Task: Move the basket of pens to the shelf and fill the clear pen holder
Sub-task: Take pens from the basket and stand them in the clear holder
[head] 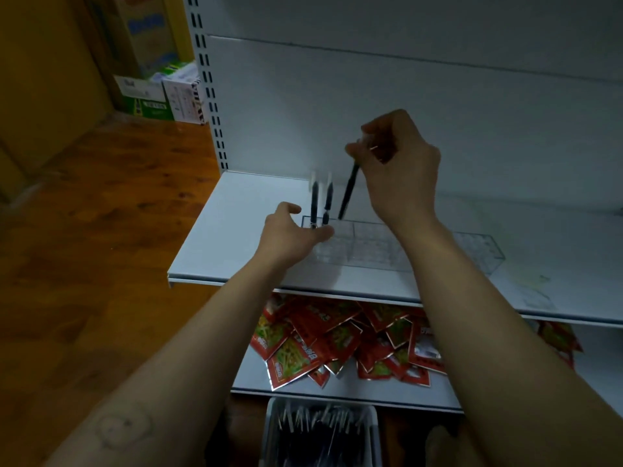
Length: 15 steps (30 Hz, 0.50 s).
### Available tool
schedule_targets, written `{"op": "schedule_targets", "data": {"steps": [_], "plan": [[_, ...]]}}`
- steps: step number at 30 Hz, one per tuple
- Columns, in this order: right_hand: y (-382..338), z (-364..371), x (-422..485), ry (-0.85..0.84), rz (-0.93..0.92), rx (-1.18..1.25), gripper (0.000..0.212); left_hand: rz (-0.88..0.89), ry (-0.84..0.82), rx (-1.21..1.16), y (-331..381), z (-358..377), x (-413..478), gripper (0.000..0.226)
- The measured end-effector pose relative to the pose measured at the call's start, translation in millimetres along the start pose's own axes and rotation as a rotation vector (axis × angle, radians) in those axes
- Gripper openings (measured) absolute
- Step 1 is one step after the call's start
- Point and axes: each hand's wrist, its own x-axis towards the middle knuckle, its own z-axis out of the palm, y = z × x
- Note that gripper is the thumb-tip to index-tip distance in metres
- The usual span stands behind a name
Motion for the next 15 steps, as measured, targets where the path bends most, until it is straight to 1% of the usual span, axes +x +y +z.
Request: {"op": "schedule_targets", "data": {"steps": [3, 6, 11, 15], "plan": [[12, 5, 0, 0.03, 0.012, 0.009, 0.016, 0.005, -0.052, 0.028, 3, -1, 8, 0.06], [17, 8, -1, 0.08, 0.058, 0.094, 0.014, 0.01, -0.073, 0.029, 3, -2, 9, 0.045], [16, 2, -1, 0.043, -0.023, 0.007, 0.014, -0.004, -0.071, -0.016, 5, 0, 8, 0.044], [25, -10, -2, 0.058, 0.03, 0.01, 0.016, -0.004, -0.074, -0.032, 6, -1, 6, 0.042]]}}
